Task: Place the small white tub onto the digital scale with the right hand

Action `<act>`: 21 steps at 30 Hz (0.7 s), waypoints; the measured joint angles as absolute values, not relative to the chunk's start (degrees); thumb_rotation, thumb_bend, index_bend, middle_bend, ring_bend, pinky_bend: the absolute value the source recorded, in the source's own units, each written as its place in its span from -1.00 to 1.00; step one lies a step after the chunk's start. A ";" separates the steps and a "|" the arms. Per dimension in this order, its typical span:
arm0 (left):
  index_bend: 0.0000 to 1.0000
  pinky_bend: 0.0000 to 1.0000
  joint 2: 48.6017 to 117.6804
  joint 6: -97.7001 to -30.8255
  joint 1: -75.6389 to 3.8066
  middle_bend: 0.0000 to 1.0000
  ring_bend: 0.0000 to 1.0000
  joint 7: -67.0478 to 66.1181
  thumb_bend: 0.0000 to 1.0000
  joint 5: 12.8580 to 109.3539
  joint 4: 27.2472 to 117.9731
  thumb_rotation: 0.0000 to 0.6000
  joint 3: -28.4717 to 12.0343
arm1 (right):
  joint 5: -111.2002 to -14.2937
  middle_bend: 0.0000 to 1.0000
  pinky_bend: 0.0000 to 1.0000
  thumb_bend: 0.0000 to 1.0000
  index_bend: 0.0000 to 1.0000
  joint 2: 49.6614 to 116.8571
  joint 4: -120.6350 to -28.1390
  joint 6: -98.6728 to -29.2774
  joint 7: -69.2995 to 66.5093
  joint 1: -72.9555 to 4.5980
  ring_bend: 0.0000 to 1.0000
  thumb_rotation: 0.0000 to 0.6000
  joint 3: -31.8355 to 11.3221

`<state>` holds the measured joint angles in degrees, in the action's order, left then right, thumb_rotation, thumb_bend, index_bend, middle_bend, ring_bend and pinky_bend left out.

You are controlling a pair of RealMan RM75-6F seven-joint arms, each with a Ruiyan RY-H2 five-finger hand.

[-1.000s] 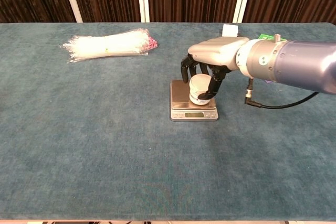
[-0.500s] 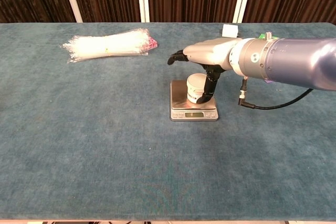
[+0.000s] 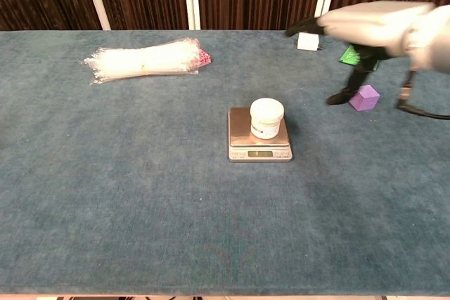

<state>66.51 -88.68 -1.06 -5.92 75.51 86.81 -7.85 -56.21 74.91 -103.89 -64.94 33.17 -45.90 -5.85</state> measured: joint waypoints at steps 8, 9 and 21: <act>-0.92 -1.00 66.73 -89.00 -1.04 -1.00 -1.00 -6.76 0.37 75.82 87.03 1.00 -7.68 | -78.45 -1.00 -1.00 -0.48 -0.99 69.83 -100.97 -87.32 18.69 -26.20 -0.93 1.00 4.60; -0.92 -1.00 66.74 -88.96 -1.05 -1.00 -1.00 -6.77 0.37 75.77 86.99 1.00 -7.70 | -79.79 -1.00 -1.00 -0.48 -0.99 69.70 -99.62 -89.47 17.33 -24.52 -0.93 1.00 5.48; -0.92 -1.00 66.56 -88.83 -1.03 -1.00 -1.00 -5.92 0.37 75.46 86.81 1.00 -8.00 | -82.38 -1.00 -1.00 -0.48 -0.99 71.39 -87.41 -96.11 11.72 -13.19 -0.93 1.00 8.45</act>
